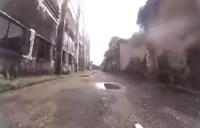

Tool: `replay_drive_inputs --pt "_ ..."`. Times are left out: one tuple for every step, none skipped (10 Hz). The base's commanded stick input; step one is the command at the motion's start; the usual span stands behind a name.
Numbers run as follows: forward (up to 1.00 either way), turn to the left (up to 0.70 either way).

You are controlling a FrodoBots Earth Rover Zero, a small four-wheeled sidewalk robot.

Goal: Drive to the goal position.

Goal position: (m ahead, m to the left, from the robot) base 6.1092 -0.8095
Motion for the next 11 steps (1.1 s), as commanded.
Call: replay_drive_inputs --pt "0.70 0.00" --pt "0.70 0.00" --pt "0.70 0.00" --pt "0.70 0.00" --pt "0.70 0.00" --pt "0.70 0.00" --pt "0.70 0.00" --pt "0.70 0.00" --pt "0.70 0.00" --pt "0.70 0.00" --pt "0.70 0.00"
